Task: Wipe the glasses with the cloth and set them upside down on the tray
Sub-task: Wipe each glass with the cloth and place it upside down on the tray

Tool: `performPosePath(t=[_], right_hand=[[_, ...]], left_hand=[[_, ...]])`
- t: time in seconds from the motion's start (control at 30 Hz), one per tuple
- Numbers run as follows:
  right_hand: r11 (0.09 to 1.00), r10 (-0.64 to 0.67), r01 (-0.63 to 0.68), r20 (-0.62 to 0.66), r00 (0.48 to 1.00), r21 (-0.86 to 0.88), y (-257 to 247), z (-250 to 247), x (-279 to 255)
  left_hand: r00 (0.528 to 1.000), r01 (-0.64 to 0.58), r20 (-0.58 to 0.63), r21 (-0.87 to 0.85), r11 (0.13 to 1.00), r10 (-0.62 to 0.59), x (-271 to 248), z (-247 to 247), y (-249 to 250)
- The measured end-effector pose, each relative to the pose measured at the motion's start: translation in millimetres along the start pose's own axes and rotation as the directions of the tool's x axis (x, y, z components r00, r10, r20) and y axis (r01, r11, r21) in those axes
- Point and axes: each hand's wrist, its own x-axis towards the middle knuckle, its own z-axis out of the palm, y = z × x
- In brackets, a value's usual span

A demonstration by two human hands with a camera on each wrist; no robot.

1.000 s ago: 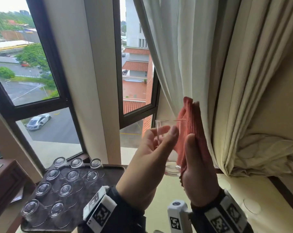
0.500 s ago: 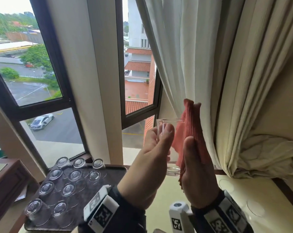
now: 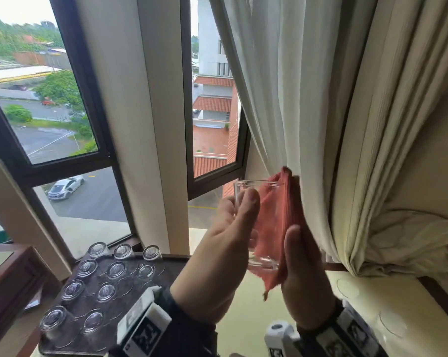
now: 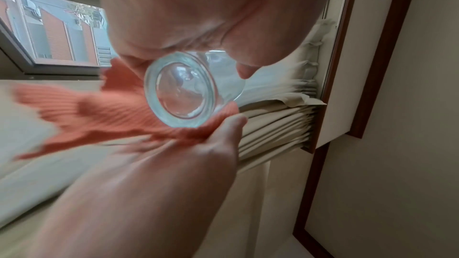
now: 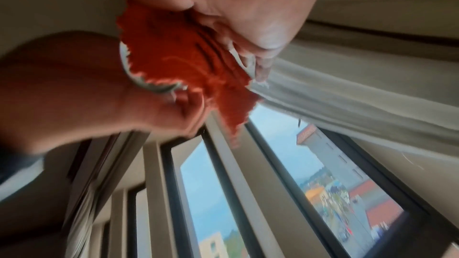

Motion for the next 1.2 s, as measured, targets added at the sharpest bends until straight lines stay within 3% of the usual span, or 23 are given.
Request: performPosePath(t=[0.13,0.27,0.37,0.5,0.63,0.73,0.8,0.87,0.93,1.03,1.13,1.2], right_hand=[[0.991,-0.118,0.115,-0.049,0.992,-0.066,-13,8,4],[0.953,-0.197,0.232,0.180,0.964,-0.194,-8,25,-25],[0.938,-0.213,0.264,0.227,0.950,-0.225,6,19,-39],[0.999,-0.033,0.032,0.072,0.997,0.009,1,13,-24],[0.996,0.077,-0.073,-0.089,0.993,0.041,-19,-2,5],[0.993,-0.086,0.077,-0.104,0.991,-0.086,-20,6,2],[0.952,-0.230,0.226,0.004,0.973,-0.208,-14,16,-13],[0.914,-0.288,0.321,0.159,0.944,-0.249,-2,20,-32],[0.952,-0.218,0.248,0.172,0.961,-0.178,7,18,-42],[0.999,-0.039,0.040,0.048,0.998,-0.024,12,13,-39],[0.996,0.087,-0.087,-0.007,0.996,0.010,-7,0,-17],[0.988,0.152,-0.153,0.028,0.988,0.031,-18,-4,-9]], left_hand=[[0.998,-0.021,-0.053,0.026,0.999,0.022,3,8,-1],[0.978,-0.062,-0.203,-0.070,0.996,0.047,13,-8,14],[0.962,-0.072,-0.267,-0.053,0.996,0.056,16,-19,18],[0.989,-0.018,-0.146,-0.027,0.999,0.014,6,-9,5],[1.000,-0.012,-0.025,0.036,0.999,0.012,-7,12,-2],[0.998,-0.018,-0.054,0.084,0.996,0.023,-7,20,1],[0.994,0.003,-0.107,0.061,0.998,0.004,-3,15,4],[0.986,0.017,-0.168,0.016,1.000,-0.014,2,5,10],[0.980,0.009,-0.197,-0.015,1.000,-0.012,5,-2,14],[0.992,-0.001,-0.123,0.031,1.000,0.005,2,0,10],[0.999,-0.027,-0.026,0.024,0.999,0.027,-6,13,1],[0.998,-0.042,-0.038,0.065,0.997,0.045,-10,21,-3]])
